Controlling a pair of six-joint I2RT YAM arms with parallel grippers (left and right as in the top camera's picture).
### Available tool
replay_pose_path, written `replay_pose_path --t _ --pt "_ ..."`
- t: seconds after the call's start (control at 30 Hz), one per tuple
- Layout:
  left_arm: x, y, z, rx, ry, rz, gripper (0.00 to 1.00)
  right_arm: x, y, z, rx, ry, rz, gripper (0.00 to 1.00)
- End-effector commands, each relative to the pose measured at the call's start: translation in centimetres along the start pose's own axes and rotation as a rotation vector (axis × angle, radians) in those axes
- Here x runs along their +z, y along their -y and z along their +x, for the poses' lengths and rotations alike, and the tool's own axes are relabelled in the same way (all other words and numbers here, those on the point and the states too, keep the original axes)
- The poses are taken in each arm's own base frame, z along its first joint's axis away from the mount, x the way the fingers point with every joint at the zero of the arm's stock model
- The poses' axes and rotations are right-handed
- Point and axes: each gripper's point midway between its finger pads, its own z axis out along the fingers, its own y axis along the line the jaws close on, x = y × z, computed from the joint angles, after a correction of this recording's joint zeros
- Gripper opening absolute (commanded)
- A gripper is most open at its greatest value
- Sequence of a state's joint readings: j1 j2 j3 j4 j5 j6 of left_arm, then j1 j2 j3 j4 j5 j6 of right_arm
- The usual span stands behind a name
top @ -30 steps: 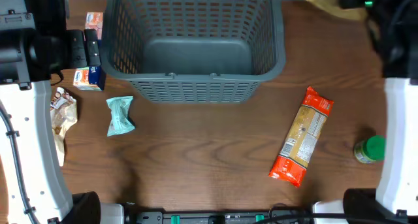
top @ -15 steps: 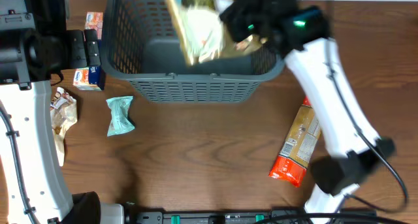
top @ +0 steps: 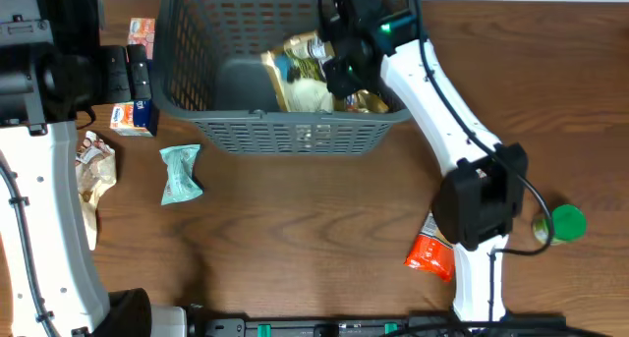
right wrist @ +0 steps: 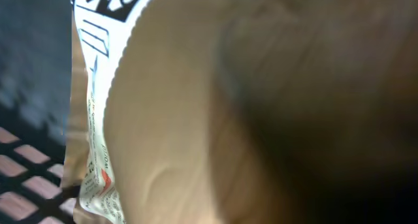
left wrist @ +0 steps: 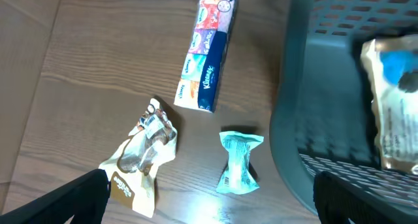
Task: Pack container
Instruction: 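Lift the gold bag and drop it into the basket with right gripper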
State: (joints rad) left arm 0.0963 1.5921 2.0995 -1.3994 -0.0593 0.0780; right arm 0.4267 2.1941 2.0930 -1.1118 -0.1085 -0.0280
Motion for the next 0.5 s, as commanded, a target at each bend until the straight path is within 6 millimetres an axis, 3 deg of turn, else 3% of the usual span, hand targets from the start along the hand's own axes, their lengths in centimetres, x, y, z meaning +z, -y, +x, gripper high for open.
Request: replay_pose_path --t 0.0,0.07,0.1,0.2,0.27,0.37,0.47 --pt "-0.3 -0.3 0.2 -0.014 0.003 -0.008 0.99 -2.2 -0.2 -1.8 0.022 0.079 -0.025 0.13" --pt "-0.3 -0.3 0.2 -0.014 0.003 -0.008 0.99 -2.3 -0.3 -1.8 0.021 0.081 -0.026 0.41" --pt "-0.3 -0.3 0.2 -0.014 0.003 -0.008 0.98 -2.3 -0.3 -1.9 0.021 0.081 -0.03 0.51" --pt "-0.3 -0.3 0.2 -0.014 0.003 -0.008 0.99 -3.4 -1.0 -2.4 0.012 0.111 -0.061 0.58" --pt "-0.3 -0.3 0.2 -0.014 0.003 -0.008 0.99 -5.2 -1.6 -3.3 -0.044 0.163 -0.089 0.65" --pt "-0.3 -0.3 0.1 -0.014 0.004 -0.008 0.99 -10.5 -1.9 -5.6 -0.063 0.289 -0.07 0.72" --pt "-0.3 -0.3 0.1 -0.014 0.004 -0.008 0.99 -17.9 -0.8 -7.2 -0.005 0.437 -0.001 0.87"
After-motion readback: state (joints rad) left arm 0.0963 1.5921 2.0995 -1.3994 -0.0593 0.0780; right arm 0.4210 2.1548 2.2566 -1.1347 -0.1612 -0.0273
